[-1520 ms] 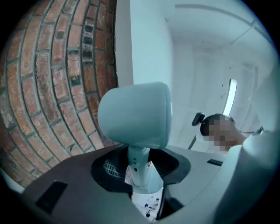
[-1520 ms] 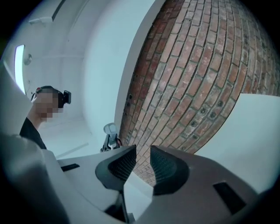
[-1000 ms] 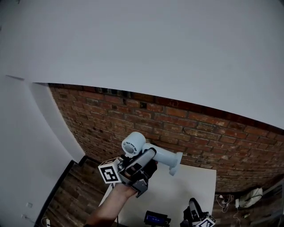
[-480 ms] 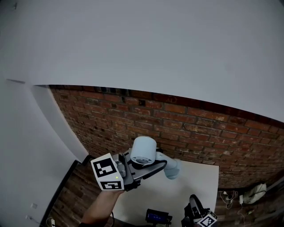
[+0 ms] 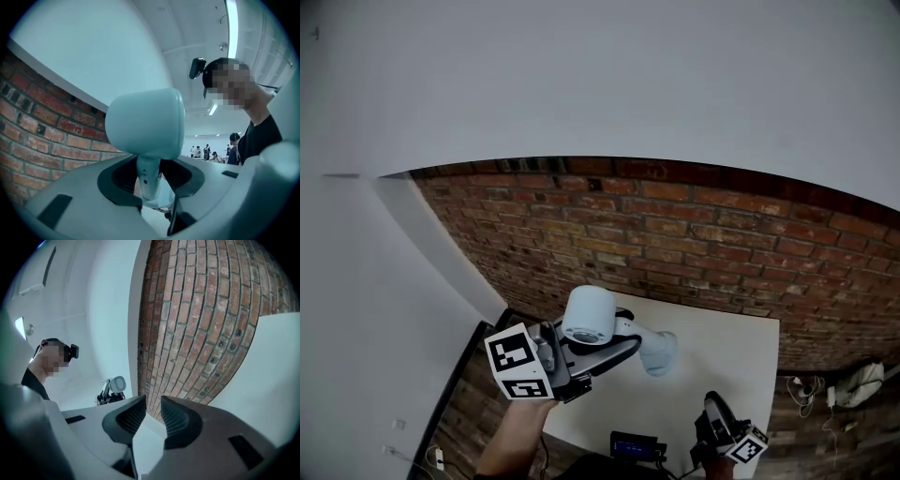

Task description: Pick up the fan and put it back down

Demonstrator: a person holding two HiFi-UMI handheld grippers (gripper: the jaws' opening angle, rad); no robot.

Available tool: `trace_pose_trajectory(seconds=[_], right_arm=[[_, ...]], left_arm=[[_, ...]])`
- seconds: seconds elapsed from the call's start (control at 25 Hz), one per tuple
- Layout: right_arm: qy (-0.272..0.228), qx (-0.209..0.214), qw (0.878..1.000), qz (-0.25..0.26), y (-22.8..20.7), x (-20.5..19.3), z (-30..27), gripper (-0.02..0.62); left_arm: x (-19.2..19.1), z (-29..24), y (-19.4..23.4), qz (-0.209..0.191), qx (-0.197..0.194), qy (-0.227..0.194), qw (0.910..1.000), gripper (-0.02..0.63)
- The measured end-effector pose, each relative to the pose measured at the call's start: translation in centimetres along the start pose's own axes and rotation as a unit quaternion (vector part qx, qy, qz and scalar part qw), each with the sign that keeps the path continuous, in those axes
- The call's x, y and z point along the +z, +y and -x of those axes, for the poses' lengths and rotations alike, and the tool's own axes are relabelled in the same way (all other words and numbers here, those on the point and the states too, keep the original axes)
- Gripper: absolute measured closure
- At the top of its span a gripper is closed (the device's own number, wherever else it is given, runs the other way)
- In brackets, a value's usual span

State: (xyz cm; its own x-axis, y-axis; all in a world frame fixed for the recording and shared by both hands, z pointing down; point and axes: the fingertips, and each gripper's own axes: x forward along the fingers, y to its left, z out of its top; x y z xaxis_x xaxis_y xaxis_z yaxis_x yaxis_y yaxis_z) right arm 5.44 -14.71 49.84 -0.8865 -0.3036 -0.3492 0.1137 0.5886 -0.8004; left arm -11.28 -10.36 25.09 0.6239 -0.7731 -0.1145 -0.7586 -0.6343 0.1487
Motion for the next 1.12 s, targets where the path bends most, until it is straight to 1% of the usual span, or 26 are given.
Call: trace_pose_trajectory(seconds=[0.12,0.2,0.28,0.36,0.44,0.48,0.52,0.56,0.64,0.68,0.72,0.76,0.88,0.96,1.0,1.04,1.08,1.12], right_arm=[[0.003,0.011,1.000,-0.016,0.3,-0.5,0.5,0.512],[0.005,0.017,1.000,-0.014,0.7,-0.5,0.6,0.512],[0.001,0.020,1.000,-0.006,1.2,-0.6,1.1,0.512],[-0.011,0.023,1.000,0.004,2.7,-0.5,1.6,0.512],[-0.020,0.023,0.999,0.013,4.3,-1.0,2.0,0.512],[-0.021,0.020,0.999,0.017,5.0,-1.5,2.2,0.512],[-0.023,0.017,0.999,0.020,5.8,-2.1,2.4,0.512],[-0.024,0.013,0.999,0.023,6.5,-2.8,2.6,0.512],[-0.032,0.010,0.999,0.022,8.1,-4.5,2.9,0.512],[-0.036,0.012,0.999,0.017,9.1,-5.5,2.8,0.512],[-0.040,0.012,0.999,0.012,10.1,-6.6,2.7,0.512],[-0.041,0.011,0.999,0.008,11.1,-7.8,2.8,0.512],[-0.039,-0.002,0.999,0.006,13.3,-11.2,3.8,0.512],[-0.040,-0.009,0.999,0.004,14.0,-13.1,5.1,0.512],[-0.041,-0.013,0.999,0.004,14.2,-13.8,5.5,0.512],[-0.041,-0.018,0.999,0.005,14.5,-14.2,5.8,0.512],[-0.043,-0.022,0.999,0.007,14.7,-14.5,6.1,0.512],[-0.045,-0.024,0.999,0.008,14.9,-14.6,6.4,0.512]], left_arm=[[-1.3,1.2,-0.8,0.039,0.011,-0.016,0.9991,0.440],[-2.1,2.1,-1.2,0.062,0.015,-0.032,0.9975,0.440],[-2.5,3.3,-2.0,0.088,0.004,-0.060,0.9943,0.440],[-2.3,5.0,-3.1,0.123,-0.023,-0.104,0.9867,0.440],[-1.7,7.3,-4.2,0.161,-0.056,-0.157,0.9728,0.441],[-1.5,8.7,-4.7,0.182,-0.074,-0.184,0.9629,0.440],[-1.4,10.2,-5.1,0.207,-0.093,-0.212,0.9504,0.441],[-1.3,11.9,-5.4,0.236,-0.114,-0.240,0.9347,0.440],[-1.1,15.6,-5.9,0.293,-0.150,-0.293,0.8975,0.440],[-1.1,17.4,-6.0,0.314,-0.162,-0.315,0.8809,0.440],[-1.1,19.2,-6.1,0.327,-0.169,-0.331,0.8686,0.441],[-1.4,20.7,-6.2,0.335,-0.172,-0.342,0.8609,0.442],[-3.2,24.0,-6.7,0.355,-0.170,-0.355,0.8482,0.442],[-4.2,25.5,-7.1,0.371,-0.173,-0.361,0.8381,0.442],[-4.5,25.9,-7.2,0.376,-0.175,-0.362,0.8347,0.442],[-4.8,26.2,-7.4,0.380,-0.176,-0.361,0.8336,0.442],[-5.1,26.3,-7.5,0.380,-0.174,-0.357,0.8355,0.440],[-5.3,26.3,-7.7,0.378,-0.169,-0.349,0.8407,0.441]])
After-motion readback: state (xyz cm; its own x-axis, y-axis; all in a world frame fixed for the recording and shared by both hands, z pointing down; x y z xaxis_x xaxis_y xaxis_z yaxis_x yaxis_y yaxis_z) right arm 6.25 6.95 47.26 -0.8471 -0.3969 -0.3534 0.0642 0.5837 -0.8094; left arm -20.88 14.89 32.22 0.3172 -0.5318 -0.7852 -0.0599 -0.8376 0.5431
